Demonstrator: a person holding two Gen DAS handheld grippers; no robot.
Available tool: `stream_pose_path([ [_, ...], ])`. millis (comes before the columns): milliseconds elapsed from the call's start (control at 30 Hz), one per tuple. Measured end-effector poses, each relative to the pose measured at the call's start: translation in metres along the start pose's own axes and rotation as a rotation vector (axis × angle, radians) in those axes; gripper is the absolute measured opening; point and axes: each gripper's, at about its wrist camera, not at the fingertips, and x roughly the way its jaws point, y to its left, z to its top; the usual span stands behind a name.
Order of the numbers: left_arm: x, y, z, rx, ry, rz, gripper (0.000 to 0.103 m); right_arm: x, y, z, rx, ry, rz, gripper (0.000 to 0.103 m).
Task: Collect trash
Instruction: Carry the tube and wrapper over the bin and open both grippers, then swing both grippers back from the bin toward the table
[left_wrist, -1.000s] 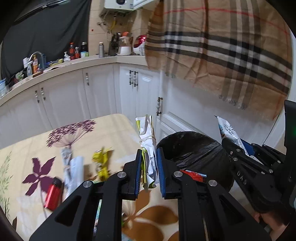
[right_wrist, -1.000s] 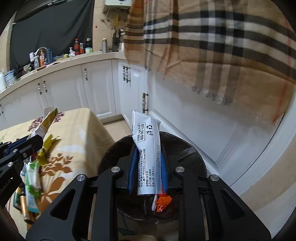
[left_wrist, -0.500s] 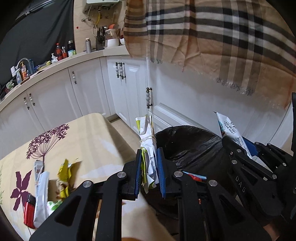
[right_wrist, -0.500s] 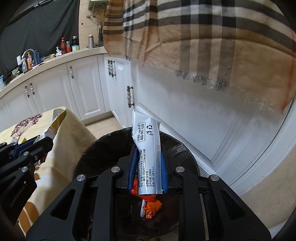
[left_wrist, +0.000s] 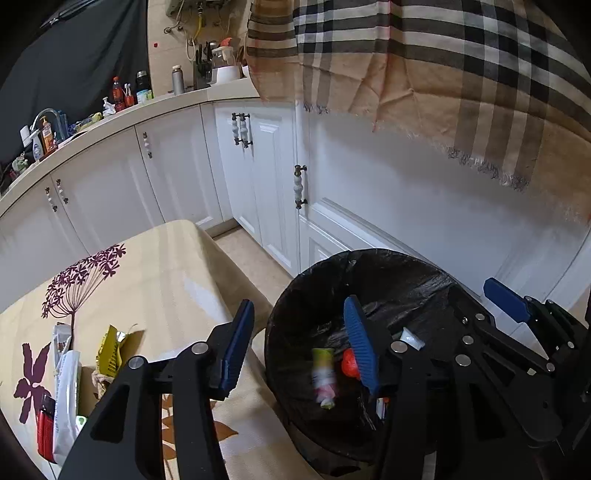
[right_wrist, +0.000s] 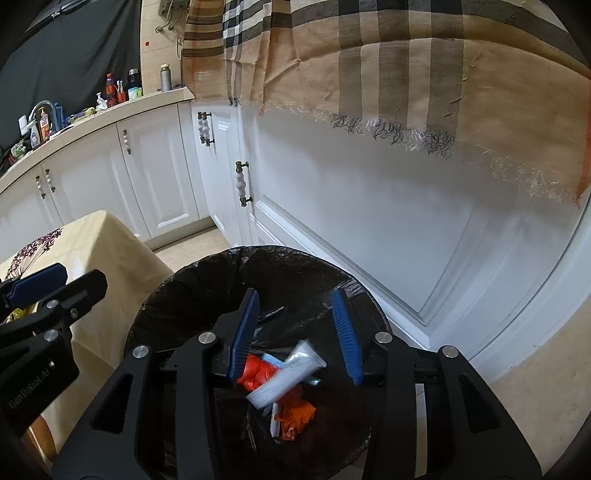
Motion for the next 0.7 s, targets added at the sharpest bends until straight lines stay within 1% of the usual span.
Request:
stream_pose_path([
  [67, -0.004, 0.002, 0.001, -0.005, -0.005, -0.001, 0.051, -0.004, 0.001, 0.0, 0.0, -0.003, 0.003, 0.041],
  [167, -0.012, 0.006, 0.0, -0.014, -0.013, -0.001, 0.054, -0.011, 0.004, -0.001, -0.009, -0.007, 0.008, 0.042],
  [300, -0.029, 0.016, -0.004, -0.026, -0.03, 0.006, 0.056, -0.023, 0.012, 0.0, -0.015, -0.008, 0.033, 0.042],
  [500, -0.061, 0.04, -0.02, -0.054, -0.044, 0.039, 0.056, -0.05, 0.032, -0.007, -0.033, -0.009, 0.096, 0.042],
  [700, -0.097, 0.075, -0.043, -0.089, -0.054, 0.102, 0.058, -0.083, 0.062, -0.018, -0.077, -0.013, 0.162, 0.043],
])
